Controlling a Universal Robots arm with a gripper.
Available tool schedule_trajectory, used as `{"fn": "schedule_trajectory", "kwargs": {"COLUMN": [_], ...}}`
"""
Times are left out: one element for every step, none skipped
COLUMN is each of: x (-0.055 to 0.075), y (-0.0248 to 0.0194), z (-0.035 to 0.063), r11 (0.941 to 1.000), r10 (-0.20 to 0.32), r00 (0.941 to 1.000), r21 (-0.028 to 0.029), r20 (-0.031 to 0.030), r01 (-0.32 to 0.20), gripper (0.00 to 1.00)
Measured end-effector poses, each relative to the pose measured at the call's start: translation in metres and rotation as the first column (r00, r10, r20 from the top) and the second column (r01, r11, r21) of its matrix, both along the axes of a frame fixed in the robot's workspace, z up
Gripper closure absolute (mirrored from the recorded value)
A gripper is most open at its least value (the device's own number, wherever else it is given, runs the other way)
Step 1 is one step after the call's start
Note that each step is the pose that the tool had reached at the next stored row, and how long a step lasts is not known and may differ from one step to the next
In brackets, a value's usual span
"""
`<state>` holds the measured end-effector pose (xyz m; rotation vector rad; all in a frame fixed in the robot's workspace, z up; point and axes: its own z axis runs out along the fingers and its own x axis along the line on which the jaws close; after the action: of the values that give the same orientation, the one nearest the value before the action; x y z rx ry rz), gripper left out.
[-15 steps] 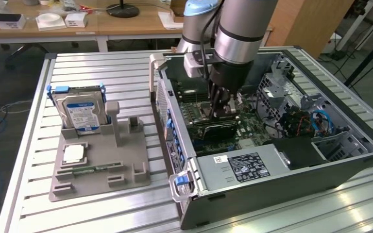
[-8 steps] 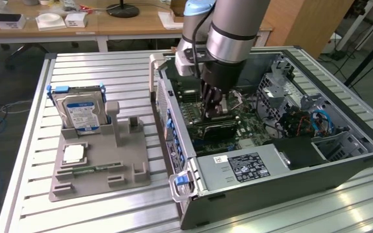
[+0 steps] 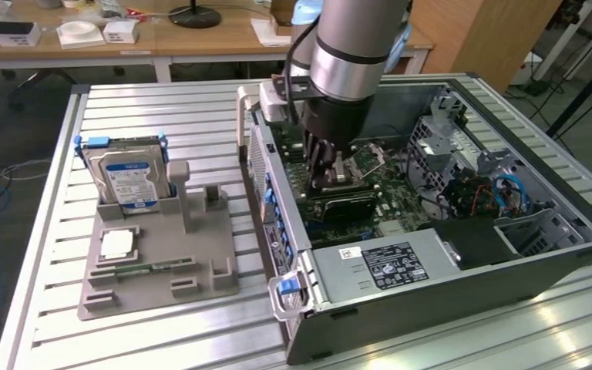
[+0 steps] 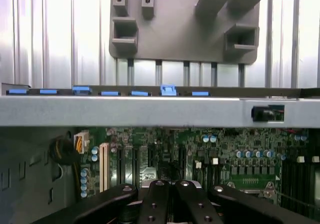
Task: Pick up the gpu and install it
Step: 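Press down on the gpu until it lock into place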
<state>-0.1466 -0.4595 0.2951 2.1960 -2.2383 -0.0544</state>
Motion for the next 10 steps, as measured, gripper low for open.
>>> {"fn": "schedule_trajectory", "kwargs": {"x": [-0.001,-0.003,-0.005,-0.006,-0.008,-0.010,-0.011,-0.013,-0.014,-0.014], "y": [0.0000,0.0000,0.0000,0.0002,0.0010,0.0016,0.0022,0.0028,0.0033,0.0034], "z": [0.0006,0.0010,0.0013,0.0014,0.0014,0.0014,0.0014,0.0014,0.0014,0.0014], "r11": [1.0000,1.0000,1.0000,1.0000,1.0000,1.0000,1.0000,1.0000,1.0000,1.0000], "r10": [0.000,0.000,0.000,0.000,0.000,0.000,0.000,0.000,0.000,0.000], "r00": [1.0000,1.0000,1.0000,1.0000,0.9999,0.9999,0.9999,0.9999,0.9999,0.9999], "r21": [0.0002,0.0009,0.0010,0.0010,0.0011,0.0010,0.0010,0.0010,0.0010,0.0010], "r20": [-0.0024,-0.0052,-0.0078,-0.0094,-0.0104,-0.0110,-0.0113,-0.0118,-0.0121,-0.0122], "r01": [0.000,0.000,0.000,0.000,0.000,0.000,0.000,0.000,0.000,0.000], "gripper": [0.89,0.89,0.89,0.89,0.89,0.89,0.89,0.89,0.89,0.89]}}
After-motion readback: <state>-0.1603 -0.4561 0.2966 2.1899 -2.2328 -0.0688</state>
